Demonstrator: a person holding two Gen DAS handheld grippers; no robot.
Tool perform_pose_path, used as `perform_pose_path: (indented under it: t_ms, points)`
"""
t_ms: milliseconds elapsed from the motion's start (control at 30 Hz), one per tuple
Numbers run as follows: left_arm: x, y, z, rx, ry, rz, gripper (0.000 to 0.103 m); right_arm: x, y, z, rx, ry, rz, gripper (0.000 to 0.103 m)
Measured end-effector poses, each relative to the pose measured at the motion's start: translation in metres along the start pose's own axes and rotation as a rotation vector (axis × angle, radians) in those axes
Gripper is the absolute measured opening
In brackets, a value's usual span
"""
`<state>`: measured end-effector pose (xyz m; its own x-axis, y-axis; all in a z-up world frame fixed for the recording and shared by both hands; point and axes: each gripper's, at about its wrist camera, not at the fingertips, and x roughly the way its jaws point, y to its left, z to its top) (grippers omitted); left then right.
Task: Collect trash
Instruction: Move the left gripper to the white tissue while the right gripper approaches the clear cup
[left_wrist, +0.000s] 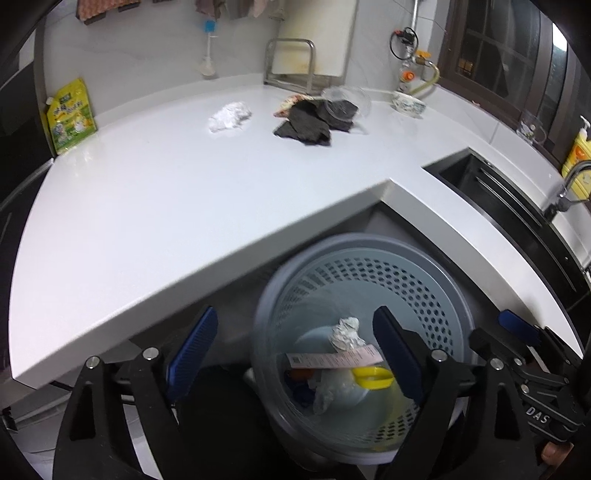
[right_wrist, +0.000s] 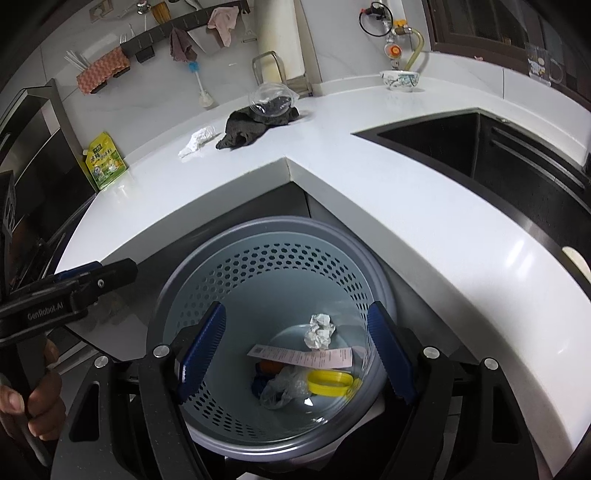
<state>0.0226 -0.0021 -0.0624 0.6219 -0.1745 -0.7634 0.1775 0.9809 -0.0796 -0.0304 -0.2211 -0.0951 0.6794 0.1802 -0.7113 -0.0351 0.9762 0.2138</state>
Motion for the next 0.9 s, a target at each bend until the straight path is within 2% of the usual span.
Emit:
perform_pose_path:
  t_ms: [133, 333, 600, 700, 900]
  points:
    - [-0.001, 0.009, 0.01, -0.002, -0.032, 0.044, 0.091, 0.003, -0.001, 0.007, 0.011, -0.009, 0.001, 0.076]
    - [0.004, 0.023, 0.034, -0.017, -0.067, 0.076, 0.092, 0.006, 0.002, 0.033, -0.001, -0.054, -0.015, 0.076]
    - [0.01, 0.048, 0.092, -0.048, -0.142, 0.134, 0.096, 0.019, 0.003, 0.098, -0.064, -0.141, -0.043, 0.076]
    - [0.015, 0.059, 0.118, -0.044, -0.177, 0.173, 0.096, 0.031, 0.005, 0.133, -0.107, -0.172, -0.052, 0.076]
    - [0.045, 0.079, 0.161, -0.073, -0.175, 0.194, 0.096, 0.066, 0.013, 0.191, -0.178, -0.191, -0.051, 0.076]
